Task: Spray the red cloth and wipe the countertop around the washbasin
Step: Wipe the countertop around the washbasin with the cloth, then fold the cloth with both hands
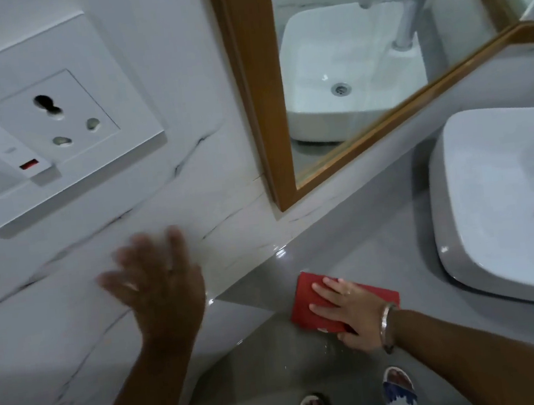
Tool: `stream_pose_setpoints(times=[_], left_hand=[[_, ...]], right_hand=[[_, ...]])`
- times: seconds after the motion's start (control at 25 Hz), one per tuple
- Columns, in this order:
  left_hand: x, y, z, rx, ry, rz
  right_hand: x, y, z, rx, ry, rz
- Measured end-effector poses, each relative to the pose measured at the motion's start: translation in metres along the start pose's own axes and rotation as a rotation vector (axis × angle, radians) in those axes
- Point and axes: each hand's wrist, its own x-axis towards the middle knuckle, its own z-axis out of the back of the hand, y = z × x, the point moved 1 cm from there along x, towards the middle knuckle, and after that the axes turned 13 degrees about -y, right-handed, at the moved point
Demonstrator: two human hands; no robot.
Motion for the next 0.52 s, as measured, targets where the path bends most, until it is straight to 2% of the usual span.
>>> stream_pose_setpoints(times=[0.08,0.16,0.28,0.44,0.52], left_hand=[[-0.029,-0.042,-0.004,-0.175,0.14,-0.16],[-0.043,-0.095,-0.011,-0.418,0.329,-0.34],[-0.045,-0.158,-0.022,-0.51,0.561,-0.539],[-0.042,-0.178,-0.046,-0.373,0.637,-0.716],[-0.028,-0.179,-0.047,-0.425,0.609,-0.836]], right_hand=[[-0.029,-0.004,0.001,0.055,-0.137,-0.211],[-0.059,-0.011,0.007,-0.004,-0.233,-0.503],[-0.067,-0.011,0.017,-0.076,-0.186,-0.725],[-0.038,-0.002,0.032,-0.091,-0.213,-0.849],[-0.049,0.001,0.039,0.003,-0.258,-0.936]])
